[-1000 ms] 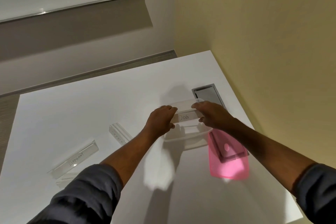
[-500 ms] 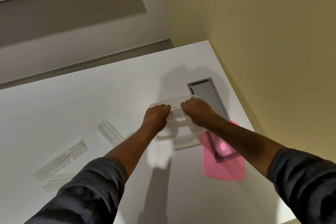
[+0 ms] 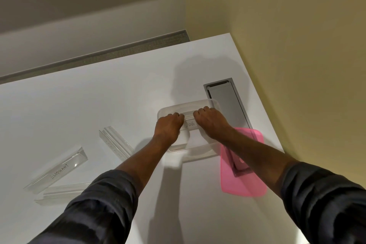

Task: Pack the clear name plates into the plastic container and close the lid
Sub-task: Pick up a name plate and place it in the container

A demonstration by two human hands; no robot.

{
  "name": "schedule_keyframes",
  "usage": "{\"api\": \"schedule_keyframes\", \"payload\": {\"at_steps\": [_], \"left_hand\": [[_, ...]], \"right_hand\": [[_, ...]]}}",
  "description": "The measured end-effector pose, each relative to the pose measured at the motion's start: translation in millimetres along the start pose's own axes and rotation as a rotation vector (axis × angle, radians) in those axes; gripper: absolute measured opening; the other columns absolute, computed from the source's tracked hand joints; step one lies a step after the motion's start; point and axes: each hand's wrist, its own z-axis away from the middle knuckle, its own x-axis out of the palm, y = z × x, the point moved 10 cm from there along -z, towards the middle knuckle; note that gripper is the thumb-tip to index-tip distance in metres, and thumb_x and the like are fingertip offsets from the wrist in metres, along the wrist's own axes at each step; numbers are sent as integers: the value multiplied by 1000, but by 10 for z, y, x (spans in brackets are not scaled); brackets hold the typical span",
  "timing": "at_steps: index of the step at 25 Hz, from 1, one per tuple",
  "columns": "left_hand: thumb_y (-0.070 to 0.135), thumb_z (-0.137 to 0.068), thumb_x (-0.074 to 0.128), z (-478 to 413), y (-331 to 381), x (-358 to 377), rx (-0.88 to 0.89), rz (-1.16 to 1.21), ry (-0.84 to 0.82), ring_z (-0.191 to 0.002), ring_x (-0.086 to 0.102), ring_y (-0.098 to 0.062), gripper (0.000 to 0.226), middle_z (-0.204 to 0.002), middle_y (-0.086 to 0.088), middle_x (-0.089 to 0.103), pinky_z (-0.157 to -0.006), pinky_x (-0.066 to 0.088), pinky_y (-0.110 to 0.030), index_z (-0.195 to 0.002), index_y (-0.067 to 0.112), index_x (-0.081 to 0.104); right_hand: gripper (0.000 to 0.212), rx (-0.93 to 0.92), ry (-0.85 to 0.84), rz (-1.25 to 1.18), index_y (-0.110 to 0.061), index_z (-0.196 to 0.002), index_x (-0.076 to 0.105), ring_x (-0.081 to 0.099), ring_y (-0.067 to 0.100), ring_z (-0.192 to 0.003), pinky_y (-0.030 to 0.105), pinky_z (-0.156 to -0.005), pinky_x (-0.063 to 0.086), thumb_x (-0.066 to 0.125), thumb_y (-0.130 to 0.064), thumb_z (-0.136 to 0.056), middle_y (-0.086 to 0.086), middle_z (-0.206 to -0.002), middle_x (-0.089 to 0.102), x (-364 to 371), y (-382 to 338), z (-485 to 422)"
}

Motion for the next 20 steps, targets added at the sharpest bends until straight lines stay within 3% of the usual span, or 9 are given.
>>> {"api": "schedule_keyframes", "payload": {"at_steps": [8,12,17,20], "left_hand": [[10,-98,66,0,12,-6,-19,-47,37,-97,70,-28,25,-112,-7,68,-70,55,-38,-123,13,60],[11,-99,69,-8,2,-26,-28,-39,55,-98,70,-27,28,-113,-7,68,-76,62,-38,-125,13,61],[2,-92,73,32,35,-87,-32,-28,99,-99,70,-28,31,-112,-8,69,-77,56,-36,-120,11,62],[0,-92,73,116,59,-188,-33,37,160,-106,70,-29,39,-118,-9,71,-86,56,-37,-127,10,62]], "right_hand": [[16,25,19,-25,-7,-107,65,69,25,-87,37,-75,59,70,-3,-93,12,-98,72,6,23,1],[20,50,40,-44,-5,-103,67,69,26,-81,38,-70,58,79,-4,-87,14,-92,73,-28,44,25],[15,96,84,-74,-3,-95,67,69,28,-75,39,-64,55,75,3,-84,15,-84,71,-93,60,63],[16,116,128,-110,-2,-94,68,68,30,-74,38,-63,54,74,6,-83,16,-83,71,-180,63,110]]}}
